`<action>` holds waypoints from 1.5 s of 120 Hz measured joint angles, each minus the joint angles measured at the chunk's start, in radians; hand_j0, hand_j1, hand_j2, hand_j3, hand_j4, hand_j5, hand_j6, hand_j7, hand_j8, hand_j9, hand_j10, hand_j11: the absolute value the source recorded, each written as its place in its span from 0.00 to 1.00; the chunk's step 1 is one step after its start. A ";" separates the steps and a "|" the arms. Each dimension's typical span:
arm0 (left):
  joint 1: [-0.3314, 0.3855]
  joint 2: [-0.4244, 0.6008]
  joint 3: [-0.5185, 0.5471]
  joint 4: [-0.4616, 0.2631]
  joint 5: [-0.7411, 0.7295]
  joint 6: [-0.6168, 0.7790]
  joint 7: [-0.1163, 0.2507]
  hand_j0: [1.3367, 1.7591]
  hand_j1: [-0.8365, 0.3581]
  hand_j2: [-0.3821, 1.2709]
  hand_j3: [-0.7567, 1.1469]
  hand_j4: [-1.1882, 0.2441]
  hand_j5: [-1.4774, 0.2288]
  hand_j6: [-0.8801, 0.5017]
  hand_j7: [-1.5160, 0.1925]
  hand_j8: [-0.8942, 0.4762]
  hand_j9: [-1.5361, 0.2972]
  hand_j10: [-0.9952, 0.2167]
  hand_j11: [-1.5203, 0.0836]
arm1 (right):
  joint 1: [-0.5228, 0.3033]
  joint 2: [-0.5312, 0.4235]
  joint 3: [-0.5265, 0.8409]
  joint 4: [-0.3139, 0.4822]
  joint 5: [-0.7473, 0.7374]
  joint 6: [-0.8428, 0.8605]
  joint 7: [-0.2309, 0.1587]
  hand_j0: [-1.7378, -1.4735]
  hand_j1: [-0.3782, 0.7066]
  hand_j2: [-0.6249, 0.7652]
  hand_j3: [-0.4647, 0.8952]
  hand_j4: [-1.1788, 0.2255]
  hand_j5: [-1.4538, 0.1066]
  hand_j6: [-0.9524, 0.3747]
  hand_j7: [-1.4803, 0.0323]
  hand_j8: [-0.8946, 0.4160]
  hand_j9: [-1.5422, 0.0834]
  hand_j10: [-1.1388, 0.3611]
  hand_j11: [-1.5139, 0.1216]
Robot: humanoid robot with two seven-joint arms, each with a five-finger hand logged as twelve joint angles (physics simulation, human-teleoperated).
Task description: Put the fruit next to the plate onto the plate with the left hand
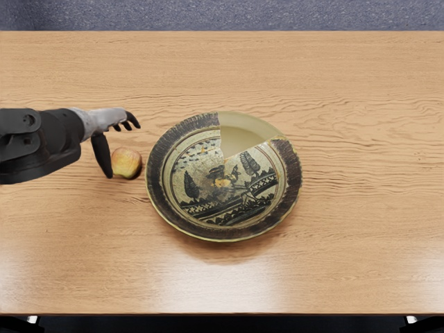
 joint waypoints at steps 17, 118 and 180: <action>0.002 -0.035 0.010 0.003 -0.039 0.029 0.002 0.76 0.75 0.26 0.40 0.66 0.68 0.46 0.70 0.47 0.66 0.62 0.75 | 0.000 0.000 0.000 0.000 0.000 0.000 0.000 0.30 0.06 0.45 0.34 0.82 0.90 0.69 0.95 0.66 0.92 0.74 0.90; 0.064 -0.220 0.226 0.080 -0.100 0.426 0.002 0.76 0.75 0.26 0.40 0.66 0.68 0.46 0.70 0.47 0.66 0.62 0.75 | 0.000 0.000 0.000 0.000 0.000 0.000 0.000 0.30 0.06 0.45 0.34 0.82 0.90 0.69 0.95 0.66 0.92 0.74 0.90; 0.076 -0.302 0.232 0.211 -0.173 0.429 0.002 0.76 0.75 0.26 0.40 0.66 0.68 0.46 0.70 0.47 0.66 0.62 0.75 | 0.000 0.000 0.000 0.000 0.000 0.000 0.000 0.30 0.06 0.45 0.34 0.82 0.90 0.69 0.95 0.66 0.92 0.74 0.90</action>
